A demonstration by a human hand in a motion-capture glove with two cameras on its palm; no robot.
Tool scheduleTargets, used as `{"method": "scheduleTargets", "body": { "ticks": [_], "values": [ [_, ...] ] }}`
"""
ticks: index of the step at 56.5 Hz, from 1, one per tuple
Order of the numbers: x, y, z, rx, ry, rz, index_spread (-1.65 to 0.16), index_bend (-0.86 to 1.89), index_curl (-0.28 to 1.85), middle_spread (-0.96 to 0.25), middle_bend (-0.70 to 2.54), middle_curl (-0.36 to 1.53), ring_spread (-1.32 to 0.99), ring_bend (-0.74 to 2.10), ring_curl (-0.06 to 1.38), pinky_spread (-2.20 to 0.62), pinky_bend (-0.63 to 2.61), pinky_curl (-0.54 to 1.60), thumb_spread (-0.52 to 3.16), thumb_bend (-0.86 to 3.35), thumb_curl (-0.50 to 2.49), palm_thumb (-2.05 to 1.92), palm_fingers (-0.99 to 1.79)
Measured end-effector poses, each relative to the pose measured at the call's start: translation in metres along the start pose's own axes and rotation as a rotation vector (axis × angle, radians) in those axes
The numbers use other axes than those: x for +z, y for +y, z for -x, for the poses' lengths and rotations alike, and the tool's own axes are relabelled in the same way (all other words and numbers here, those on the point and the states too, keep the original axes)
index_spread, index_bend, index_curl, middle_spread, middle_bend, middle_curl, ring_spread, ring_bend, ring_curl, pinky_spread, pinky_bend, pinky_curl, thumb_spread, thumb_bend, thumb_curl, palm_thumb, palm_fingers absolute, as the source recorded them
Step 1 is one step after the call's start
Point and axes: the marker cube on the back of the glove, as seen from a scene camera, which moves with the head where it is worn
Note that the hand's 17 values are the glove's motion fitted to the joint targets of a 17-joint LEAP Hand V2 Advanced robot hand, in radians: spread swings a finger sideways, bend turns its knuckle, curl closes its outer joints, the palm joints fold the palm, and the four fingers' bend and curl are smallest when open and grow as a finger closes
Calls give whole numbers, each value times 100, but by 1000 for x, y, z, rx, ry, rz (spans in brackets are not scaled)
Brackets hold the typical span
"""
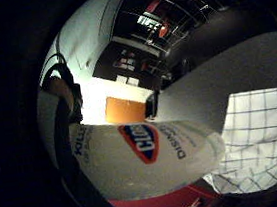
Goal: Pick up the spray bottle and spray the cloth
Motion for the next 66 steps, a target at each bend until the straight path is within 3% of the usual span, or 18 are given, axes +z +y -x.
{"method": "scheduleTargets", "body": {
  "ticks": [2,6,11,15,18,23,34,41,46,53,60,66],
  "values": [
    [16,-2,-7,11,5,53,-24,25,55,-17,54,51,-20,55,47,-24,32,39,3,-3,77,108,126],
    [33,-56,-6,34,-107,-224,-24,22,54,-16,53,51,-19,54,47,-24,32,39,6,-4,77,107,125],
    [63,-64,-42,66,60,-127,-24,19,54,-17,51,50,-19,53,47,-24,33,39,10,-4,76,107,124],
    [72,-79,-21,62,-166,-130,-24,17,53,-17,49,50,-19,52,46,-24,33,39,14,-4,76,106,124],
    [99,-84,-26,83,-160,-63,-24,17,52,-16,47,50,-18,52,46,-23,34,39,16,-4,75,105,123],
    [136,-127,-43,118,-100,-233,-24,16,51,-16,46,49,-18,51,46,-23,35,39,20,-4,75,104,123],
    [169,-138,-55,129,-107,-128,-23,18,50,-16,41,48,-17,48,45,-23,34,38,26,-4,74,104,119],
    [157,-146,-55,87,-85,-173,-24,17,50,-16,30,46,-20,38,42,-20,35,38,31,-3,73,105,105],
    [134,-136,-41,58,-188,-169,-28,7,46,-15,25,45,-20,37,43,-13,34,40,52,-5,71,98,77],
    [93,-89,-30,8,-221,-46,-31,3,35,-12,16,41,-18,38,42,-2,43,41,68,-7,63,84,44],
    [50,-65,-28,-31,-169,-135,-33,8,29,-9,18,39,-14,38,39,4,47,39,78,-7,57,74,38],
    [23,-34,-21,-77,-189,-120,-33,10,26,-8,19,38,-13,39,38,7,48,38,83,-4,53,71,37]
  ]
}}
